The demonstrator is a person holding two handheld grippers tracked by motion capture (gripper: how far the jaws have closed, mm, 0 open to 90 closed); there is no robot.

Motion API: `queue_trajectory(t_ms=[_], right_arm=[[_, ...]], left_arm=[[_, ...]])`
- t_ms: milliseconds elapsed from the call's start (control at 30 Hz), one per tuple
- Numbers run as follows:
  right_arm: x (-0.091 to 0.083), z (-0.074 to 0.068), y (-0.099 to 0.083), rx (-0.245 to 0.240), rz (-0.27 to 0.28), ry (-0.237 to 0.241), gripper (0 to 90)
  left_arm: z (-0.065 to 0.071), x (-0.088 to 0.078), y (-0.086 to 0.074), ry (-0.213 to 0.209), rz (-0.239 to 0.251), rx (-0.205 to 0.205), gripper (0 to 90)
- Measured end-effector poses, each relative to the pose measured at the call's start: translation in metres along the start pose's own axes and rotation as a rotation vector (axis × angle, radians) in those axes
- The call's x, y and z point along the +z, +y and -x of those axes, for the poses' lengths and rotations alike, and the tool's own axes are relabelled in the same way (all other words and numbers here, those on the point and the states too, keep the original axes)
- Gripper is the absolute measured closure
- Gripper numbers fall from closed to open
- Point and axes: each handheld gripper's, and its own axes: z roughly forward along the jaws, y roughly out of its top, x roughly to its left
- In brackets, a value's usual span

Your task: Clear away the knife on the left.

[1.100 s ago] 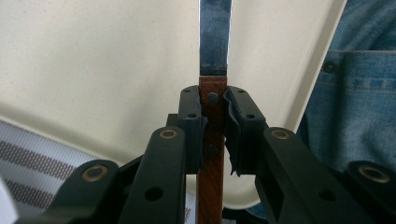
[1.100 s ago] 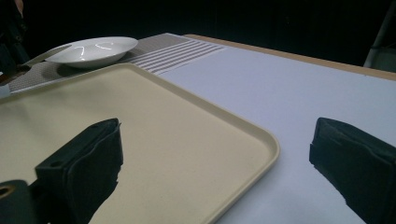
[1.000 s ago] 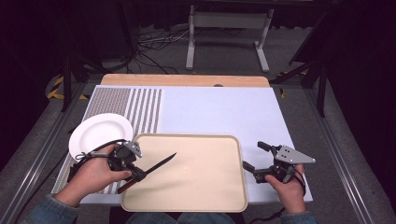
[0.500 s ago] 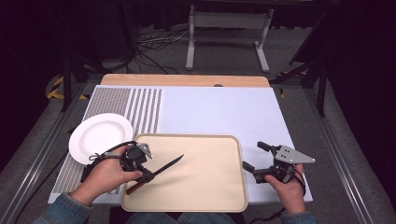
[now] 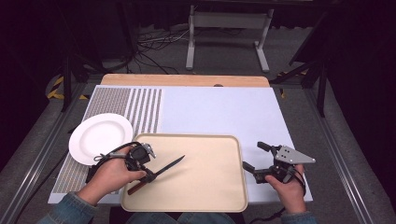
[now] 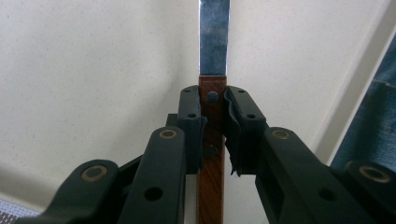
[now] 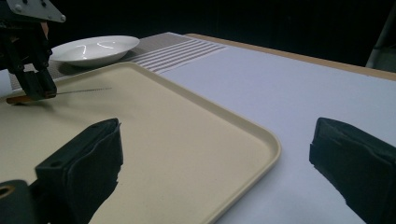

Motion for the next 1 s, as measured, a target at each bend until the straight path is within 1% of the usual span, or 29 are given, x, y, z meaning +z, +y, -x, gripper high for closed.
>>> queue_trajectory(t_ms=[267, 400, 833, 900, 933, 967, 1000], right_arm=[[0.0006, -0.0002, -0.0001, -0.002, -0.006, -0.003, 3.3], [0.0007, 0.0000, -0.0003, 0.000, -0.004, -0.003, 3.3], [0.0005, 0.0002, -0.0002, 0.002, -0.002, -0.002, 3.3], [0.0005, 0.0002, -0.0003, 0.001, -0.002, -0.001, 3.3], [0.0006, 0.0003, -0.0003, 0.002, -0.003, -0.002, 3.3], [0.0006, 0.0004, -0.0004, 0.003, -0.003, -0.002, 3.3], [0.0006, 0.0004, -0.0004, 0.003, -0.003, -0.002, 3.3]], left_arm=[[-0.0014, 0.0043, 0.0002, 0.002, -0.015, -0.001, 77.7], [-0.0015, 0.0054, 0.0008, 0.002, -0.013, -0.009, 77.6], [-0.0020, 0.0081, 0.0015, -0.002, -0.020, -0.006, 77.4], [-0.0019, 0.0079, 0.0014, -0.006, -0.007, -0.003, 73.9], [-0.0018, 0.0073, 0.0015, -0.010, -0.011, 0.002, 70.0], [-0.0006, 0.0072, 0.0016, -0.011, 0.000, 0.003, 66.4], [-0.0006, 0.0072, 0.0016, -0.011, 0.000, 0.003, 62.2]])
